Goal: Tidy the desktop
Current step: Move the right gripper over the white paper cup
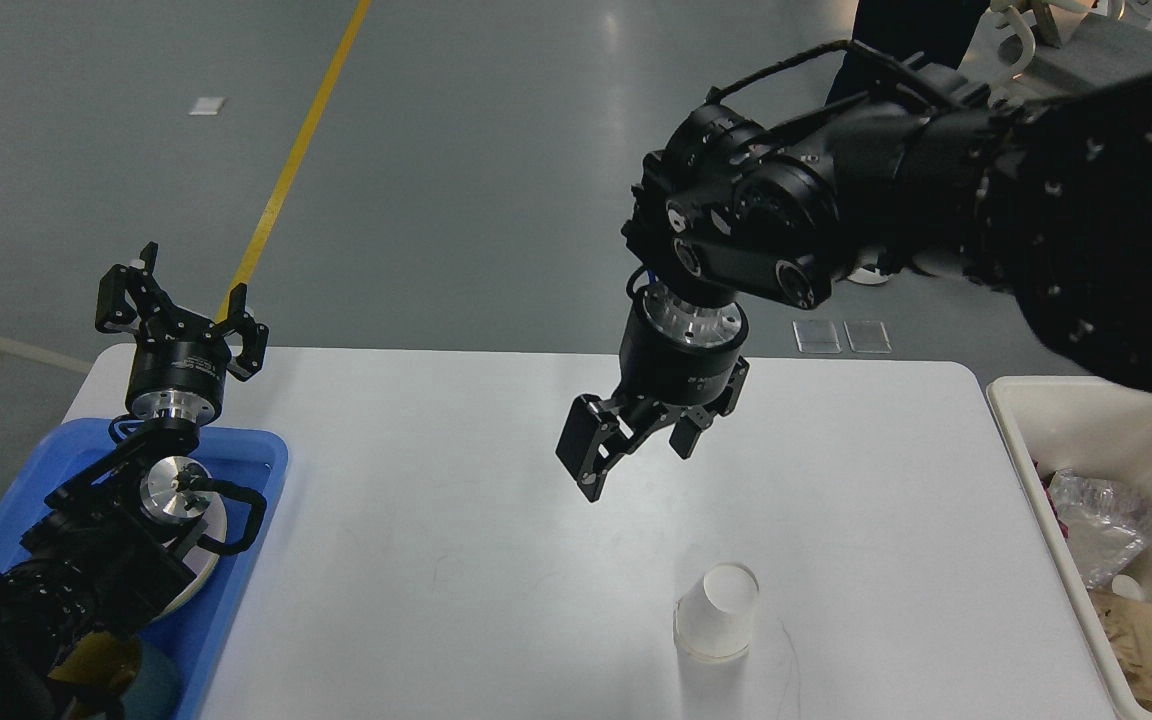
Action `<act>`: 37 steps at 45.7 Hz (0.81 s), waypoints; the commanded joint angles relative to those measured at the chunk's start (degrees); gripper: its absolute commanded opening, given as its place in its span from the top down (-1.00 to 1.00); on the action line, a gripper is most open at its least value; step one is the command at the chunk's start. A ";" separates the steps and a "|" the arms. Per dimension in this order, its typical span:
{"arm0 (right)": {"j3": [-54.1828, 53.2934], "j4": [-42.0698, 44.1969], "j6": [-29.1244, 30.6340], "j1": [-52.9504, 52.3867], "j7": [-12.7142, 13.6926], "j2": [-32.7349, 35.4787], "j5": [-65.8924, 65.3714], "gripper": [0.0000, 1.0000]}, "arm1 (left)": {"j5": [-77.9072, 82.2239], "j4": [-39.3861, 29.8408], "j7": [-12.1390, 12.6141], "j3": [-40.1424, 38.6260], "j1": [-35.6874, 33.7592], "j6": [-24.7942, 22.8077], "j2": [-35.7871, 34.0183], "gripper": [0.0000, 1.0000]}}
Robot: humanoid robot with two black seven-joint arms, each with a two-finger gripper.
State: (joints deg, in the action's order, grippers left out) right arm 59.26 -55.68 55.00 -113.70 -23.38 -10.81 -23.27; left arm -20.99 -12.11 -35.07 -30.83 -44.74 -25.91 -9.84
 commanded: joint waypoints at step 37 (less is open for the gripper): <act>5.42 6.29 0.00 17.64 0.00 0.79 -3.98 -1.00 | -0.02 0.07 0.00 0.07 0.00 -0.02 0.00 -0.93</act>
State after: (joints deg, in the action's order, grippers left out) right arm 63.09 -49.62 55.00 -97.46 -23.38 -10.39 -27.33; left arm -21.01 -12.10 -35.07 -30.83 -44.74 -25.91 -9.84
